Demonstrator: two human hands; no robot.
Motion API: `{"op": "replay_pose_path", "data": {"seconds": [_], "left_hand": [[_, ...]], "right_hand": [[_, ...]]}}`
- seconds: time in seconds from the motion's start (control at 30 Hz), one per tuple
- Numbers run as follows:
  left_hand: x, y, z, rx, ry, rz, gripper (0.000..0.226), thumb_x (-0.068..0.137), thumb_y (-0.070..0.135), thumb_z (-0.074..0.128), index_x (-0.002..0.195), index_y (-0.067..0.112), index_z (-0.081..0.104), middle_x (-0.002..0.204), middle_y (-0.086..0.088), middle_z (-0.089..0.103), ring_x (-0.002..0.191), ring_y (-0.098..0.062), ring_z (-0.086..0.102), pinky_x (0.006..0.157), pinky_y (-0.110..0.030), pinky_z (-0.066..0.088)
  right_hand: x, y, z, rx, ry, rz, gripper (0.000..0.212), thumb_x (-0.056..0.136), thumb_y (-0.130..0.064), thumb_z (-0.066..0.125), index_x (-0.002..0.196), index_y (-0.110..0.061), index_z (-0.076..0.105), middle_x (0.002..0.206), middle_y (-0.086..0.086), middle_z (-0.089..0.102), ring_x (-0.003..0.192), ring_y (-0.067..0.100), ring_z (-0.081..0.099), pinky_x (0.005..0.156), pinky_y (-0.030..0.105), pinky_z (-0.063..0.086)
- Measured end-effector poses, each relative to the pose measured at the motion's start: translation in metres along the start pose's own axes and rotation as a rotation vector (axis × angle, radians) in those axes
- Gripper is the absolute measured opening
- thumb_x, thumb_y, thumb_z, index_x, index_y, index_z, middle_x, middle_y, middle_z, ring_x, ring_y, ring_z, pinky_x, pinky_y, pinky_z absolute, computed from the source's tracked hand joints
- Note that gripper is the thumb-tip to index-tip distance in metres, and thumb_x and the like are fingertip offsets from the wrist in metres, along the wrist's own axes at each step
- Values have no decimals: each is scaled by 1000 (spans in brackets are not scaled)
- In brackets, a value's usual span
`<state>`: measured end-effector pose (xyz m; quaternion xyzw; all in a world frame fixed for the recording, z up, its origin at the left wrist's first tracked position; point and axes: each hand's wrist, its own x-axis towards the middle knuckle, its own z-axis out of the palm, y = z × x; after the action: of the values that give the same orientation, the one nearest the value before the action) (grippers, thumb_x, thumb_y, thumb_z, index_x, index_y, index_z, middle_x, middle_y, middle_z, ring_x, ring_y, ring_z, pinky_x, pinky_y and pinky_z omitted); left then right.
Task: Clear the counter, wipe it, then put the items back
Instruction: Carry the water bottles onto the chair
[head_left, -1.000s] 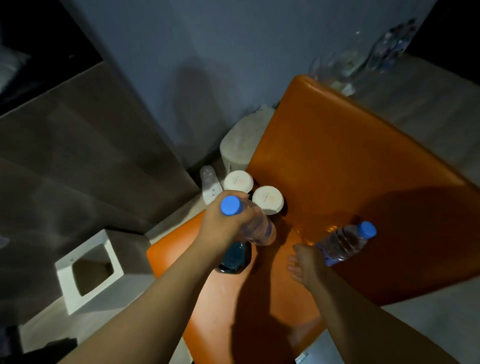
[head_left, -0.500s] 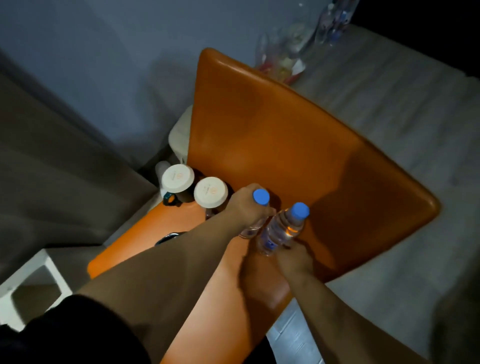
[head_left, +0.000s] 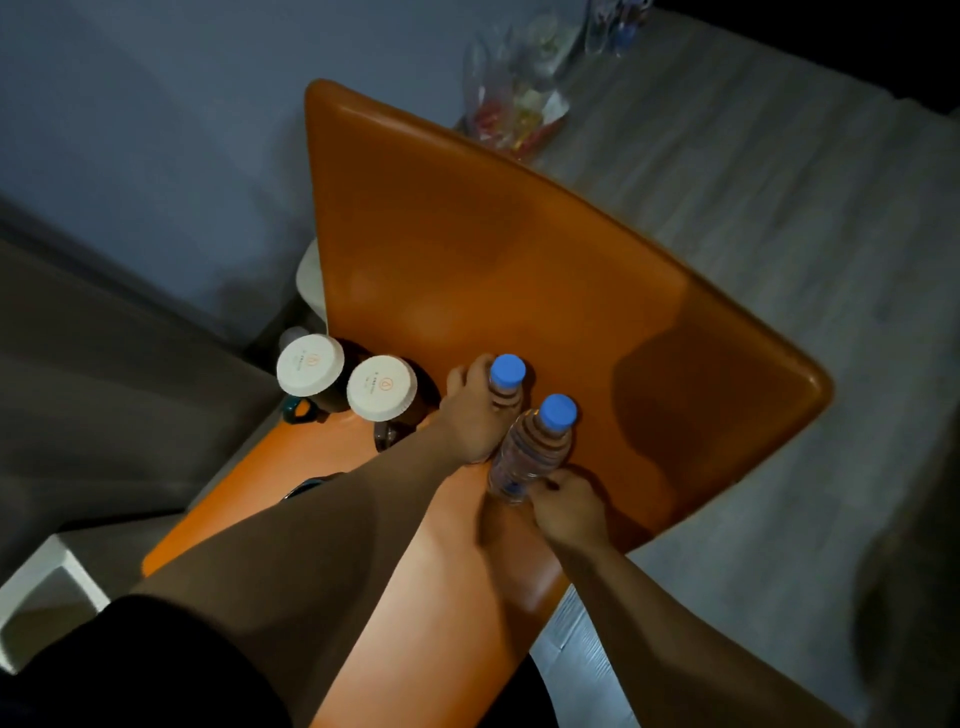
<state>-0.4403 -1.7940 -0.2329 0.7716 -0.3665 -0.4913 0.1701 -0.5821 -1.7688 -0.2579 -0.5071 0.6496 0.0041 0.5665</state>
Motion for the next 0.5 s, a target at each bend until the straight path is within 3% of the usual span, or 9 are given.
{"op": "replay_pose_path", "data": {"seconds": [0.13,0.23,0.33,0.43,0.5], "left_hand": [[-4,-7,1,96,40,62,78,86,33,65,148,22,18,152,-10,18,138,-37,23,110,-54,28],[-15,-16,-2,219,132,113,80,75,39,62,144,18,26,146,-11,28,133,-39,29,106,-51,33],[-30,-26,-8,240,180,97,64,86,26,62,141,13,31,146,-11,28,132,-34,31,107,-44,33],[-45,-45,-19,281,229,52,49,90,20,56,135,15,40,140,-8,34,126,-28,39,103,-38,39],[-58,-64,-27,276,259,-15,44,91,20,54,134,19,43,137,-5,36,124,-25,42,102,-37,41]], "right_hand": [[0,3,0,-39,-5,-12,11,93,-15,51,86,-13,59,80,2,56,63,4,45,55,16,31],[-6,5,1,-85,-25,-9,14,92,-16,52,79,-15,56,75,2,54,61,7,45,53,17,31],[-15,3,9,-100,-56,14,17,92,-18,52,75,-17,54,72,3,56,65,15,51,53,22,34],[-20,-4,23,-140,-62,-6,10,91,-17,50,85,-15,59,79,6,59,68,17,52,65,26,43],[-22,-9,39,-150,-110,-14,11,92,-17,50,92,-15,60,81,4,56,66,14,50,59,20,40]]}}
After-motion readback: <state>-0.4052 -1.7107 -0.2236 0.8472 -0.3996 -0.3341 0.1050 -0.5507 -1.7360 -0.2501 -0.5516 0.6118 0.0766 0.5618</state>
